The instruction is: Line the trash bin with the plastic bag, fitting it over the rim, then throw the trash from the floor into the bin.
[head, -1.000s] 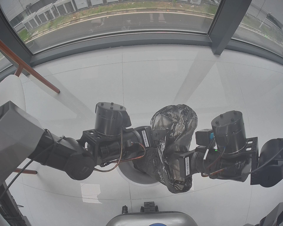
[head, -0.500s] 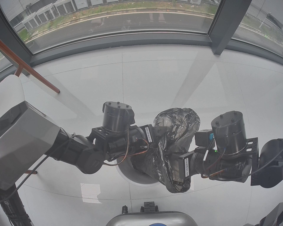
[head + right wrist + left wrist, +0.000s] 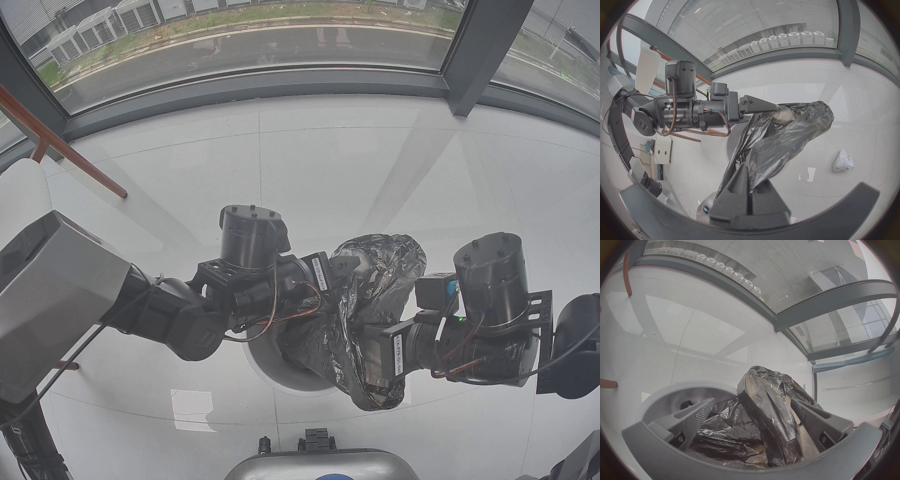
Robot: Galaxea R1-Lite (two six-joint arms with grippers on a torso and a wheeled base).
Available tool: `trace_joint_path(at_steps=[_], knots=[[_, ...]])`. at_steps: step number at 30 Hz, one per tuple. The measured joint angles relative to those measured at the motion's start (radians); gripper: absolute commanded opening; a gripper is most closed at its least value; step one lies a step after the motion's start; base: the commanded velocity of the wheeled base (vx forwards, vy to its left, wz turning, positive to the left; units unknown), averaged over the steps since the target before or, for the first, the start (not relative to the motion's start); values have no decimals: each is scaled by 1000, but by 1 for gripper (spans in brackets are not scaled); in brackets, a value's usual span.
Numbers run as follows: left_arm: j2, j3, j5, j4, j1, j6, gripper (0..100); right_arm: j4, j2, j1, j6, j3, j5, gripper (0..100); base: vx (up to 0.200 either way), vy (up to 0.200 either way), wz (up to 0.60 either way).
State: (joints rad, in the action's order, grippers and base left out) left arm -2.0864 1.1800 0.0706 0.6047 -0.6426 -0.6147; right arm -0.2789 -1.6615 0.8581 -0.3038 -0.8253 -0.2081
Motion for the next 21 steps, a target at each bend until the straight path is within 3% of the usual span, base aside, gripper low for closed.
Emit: trace_joint_path(at_steps=[4, 5, 21], knots=[[-3, 13, 7, 0, -5, 0, 100, 0, 0, 1, 0, 0, 0, 0, 0, 0, 0], [-4, 16, 7, 0, -8, 0, 0, 0, 0, 2, 0, 0, 0, 0, 0, 0, 0], [-27, 6, 5, 1, -40, -51, 0, 0, 4, 1, 0, 1, 0, 0, 0, 0, 0]])
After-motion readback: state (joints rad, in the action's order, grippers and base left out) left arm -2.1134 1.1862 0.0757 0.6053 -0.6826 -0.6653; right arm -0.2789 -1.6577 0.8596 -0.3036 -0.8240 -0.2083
